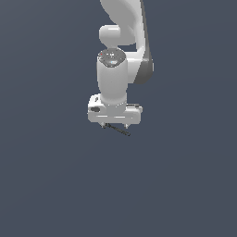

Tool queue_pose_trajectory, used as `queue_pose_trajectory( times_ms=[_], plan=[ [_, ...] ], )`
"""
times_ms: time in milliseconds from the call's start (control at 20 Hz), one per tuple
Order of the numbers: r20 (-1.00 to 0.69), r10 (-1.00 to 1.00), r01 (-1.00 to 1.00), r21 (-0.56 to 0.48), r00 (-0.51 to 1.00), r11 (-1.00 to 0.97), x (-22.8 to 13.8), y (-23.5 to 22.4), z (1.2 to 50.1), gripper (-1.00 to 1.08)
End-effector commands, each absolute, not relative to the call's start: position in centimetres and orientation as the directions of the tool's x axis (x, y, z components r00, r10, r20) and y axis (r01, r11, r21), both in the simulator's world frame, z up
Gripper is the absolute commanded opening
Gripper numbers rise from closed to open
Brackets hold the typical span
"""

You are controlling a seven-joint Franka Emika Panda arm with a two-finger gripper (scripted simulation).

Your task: Pick up the object and move it to a goal position.

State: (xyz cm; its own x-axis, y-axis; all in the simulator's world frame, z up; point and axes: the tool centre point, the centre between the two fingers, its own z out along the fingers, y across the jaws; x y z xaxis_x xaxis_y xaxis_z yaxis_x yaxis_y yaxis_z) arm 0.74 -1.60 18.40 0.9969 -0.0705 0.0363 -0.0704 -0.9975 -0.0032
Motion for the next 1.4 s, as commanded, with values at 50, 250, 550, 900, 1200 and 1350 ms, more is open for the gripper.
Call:
queue_pose_trajectory(
  times_ms=[50, 250, 550, 900, 1200, 1350],
  plan=[
    [0.036, -0.070, -0.070, -0.003, 0.997, -0.998, 0.7, -1.6, 18.4, 1.00],
    [0.029, -0.053, -0.053, 0.001, 0.998, -0.999, 0.5, -1.8, 18.4, 1.00],
    [0.023, -0.042, -0.042, 0.004, 0.999, -0.999, 0.3, -2.0, 18.5, 1.00],
    [0.022, -0.006, -0.006, 0.006, 1.000, -1.000, 0.0, -2.1, 18.0, 1.00],
    [0.018, 0.077, 0.077, 0.011, 0.997, -0.997, -0.7, -2.3, 16.8, 1.00],
    [0.016, 0.137, 0.136, 0.014, 0.991, -0.991, -1.1, -2.5, 15.9, 1.00]
  ],
)
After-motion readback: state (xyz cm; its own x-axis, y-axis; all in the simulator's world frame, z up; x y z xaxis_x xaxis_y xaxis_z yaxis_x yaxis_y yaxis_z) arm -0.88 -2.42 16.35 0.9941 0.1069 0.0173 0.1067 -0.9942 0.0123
